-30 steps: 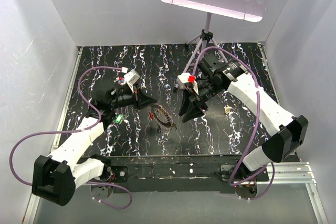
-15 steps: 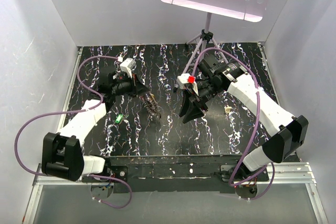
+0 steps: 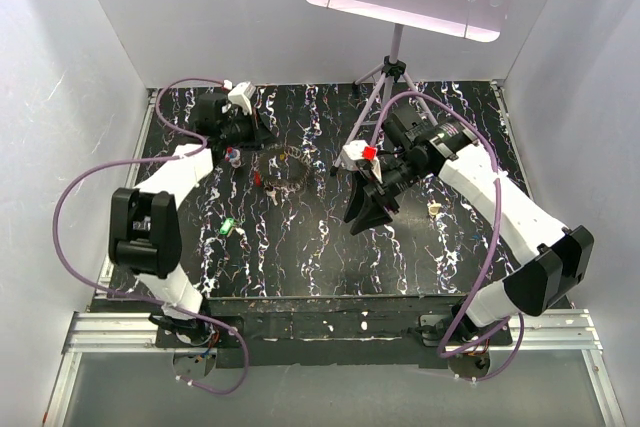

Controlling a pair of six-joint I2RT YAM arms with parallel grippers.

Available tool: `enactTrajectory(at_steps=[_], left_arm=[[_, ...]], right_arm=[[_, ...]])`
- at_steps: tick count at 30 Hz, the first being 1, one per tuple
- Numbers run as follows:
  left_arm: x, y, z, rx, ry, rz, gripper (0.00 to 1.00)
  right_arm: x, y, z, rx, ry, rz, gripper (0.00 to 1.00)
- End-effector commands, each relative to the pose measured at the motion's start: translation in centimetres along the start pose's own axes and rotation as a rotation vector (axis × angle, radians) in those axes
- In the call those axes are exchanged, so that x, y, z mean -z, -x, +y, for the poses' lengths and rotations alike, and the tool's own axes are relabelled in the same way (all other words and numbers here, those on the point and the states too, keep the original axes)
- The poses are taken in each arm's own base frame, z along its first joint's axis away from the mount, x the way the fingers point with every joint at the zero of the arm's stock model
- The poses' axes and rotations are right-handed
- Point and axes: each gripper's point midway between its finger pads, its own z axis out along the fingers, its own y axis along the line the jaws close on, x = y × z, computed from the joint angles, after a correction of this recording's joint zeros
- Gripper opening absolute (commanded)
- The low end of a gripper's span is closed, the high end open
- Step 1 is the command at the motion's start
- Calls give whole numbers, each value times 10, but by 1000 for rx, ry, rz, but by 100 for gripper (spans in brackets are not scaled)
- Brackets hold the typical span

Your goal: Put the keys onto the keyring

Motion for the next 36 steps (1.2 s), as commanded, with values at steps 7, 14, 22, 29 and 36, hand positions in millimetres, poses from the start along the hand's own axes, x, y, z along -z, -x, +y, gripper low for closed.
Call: enactTrajectory(at_steps=[7, 14, 22, 29, 36], left_arm=[[-45, 35, 41, 87, 55, -9, 9], [-28, 76, 29, 8, 84, -101, 30], [63, 102, -20, -155, 131, -296, 68], [151, 51, -60, -205, 119, -361, 98], [210, 1, -80, -149, 182, -376, 98]], right_arm=[[10, 0, 3, 20, -49, -19, 44], [17, -6, 1, 1, -87, -32, 44], [38, -19, -7, -51, -210, -55, 45], [85, -34, -15, -142, -477, -155, 52], [129, -54, -18, -240, -734, -250, 66]])
